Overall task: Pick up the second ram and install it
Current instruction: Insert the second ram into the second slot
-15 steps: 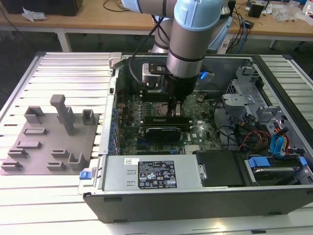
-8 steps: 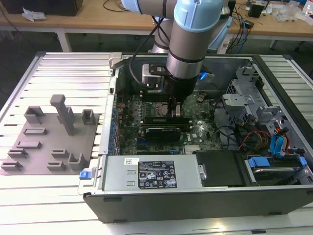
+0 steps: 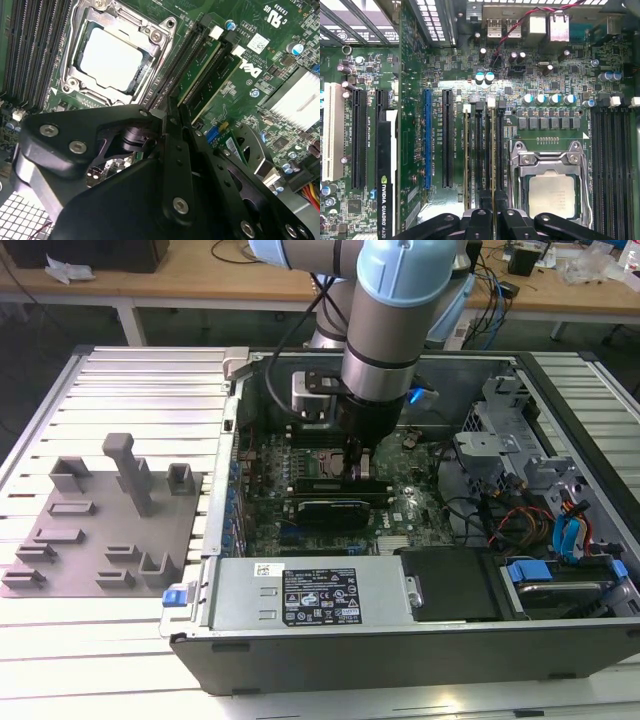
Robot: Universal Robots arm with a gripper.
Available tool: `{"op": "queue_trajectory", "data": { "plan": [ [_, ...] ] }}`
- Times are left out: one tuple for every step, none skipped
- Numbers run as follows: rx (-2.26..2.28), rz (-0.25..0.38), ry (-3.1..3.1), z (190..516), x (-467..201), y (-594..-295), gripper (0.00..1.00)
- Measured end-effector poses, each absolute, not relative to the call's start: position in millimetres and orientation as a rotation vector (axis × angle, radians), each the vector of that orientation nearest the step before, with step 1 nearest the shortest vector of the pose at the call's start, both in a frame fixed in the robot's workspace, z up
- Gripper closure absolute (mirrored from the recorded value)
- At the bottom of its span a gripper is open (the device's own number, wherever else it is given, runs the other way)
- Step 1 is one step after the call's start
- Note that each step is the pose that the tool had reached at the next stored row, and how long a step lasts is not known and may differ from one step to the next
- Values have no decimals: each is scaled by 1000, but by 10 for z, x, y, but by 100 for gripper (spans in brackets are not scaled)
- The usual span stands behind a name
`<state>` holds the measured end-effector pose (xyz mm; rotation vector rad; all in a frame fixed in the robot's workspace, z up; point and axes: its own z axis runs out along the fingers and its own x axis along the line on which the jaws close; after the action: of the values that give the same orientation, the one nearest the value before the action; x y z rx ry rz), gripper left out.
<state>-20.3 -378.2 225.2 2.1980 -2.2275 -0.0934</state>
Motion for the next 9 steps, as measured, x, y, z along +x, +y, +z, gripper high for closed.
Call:
{"op": "queue_trajectory", "data": {
  "plan": [
    [2198, -93, -2228, 2242, -203, -3782, 89],
    [2198, -93, -2227, 2235, -204, -3783, 89],
    [2198, -93, -2227, 2225, -203, -3783, 89],
    [2198, -93, -2227, 2215, -203, -3782, 89],
    [2198, -93, -2227, 2213, -203, -3782, 89],
    [2198, -93, -2227, 2212, -203, -3782, 89],
    [2199, -94, -2228, 2207, -202, -3780, 88],
    [2198, -94, -2228, 2209, -203, -3781, 81],
    [2198, -93, -2227, 2214, -204, -3782, 81]
  ]
}}
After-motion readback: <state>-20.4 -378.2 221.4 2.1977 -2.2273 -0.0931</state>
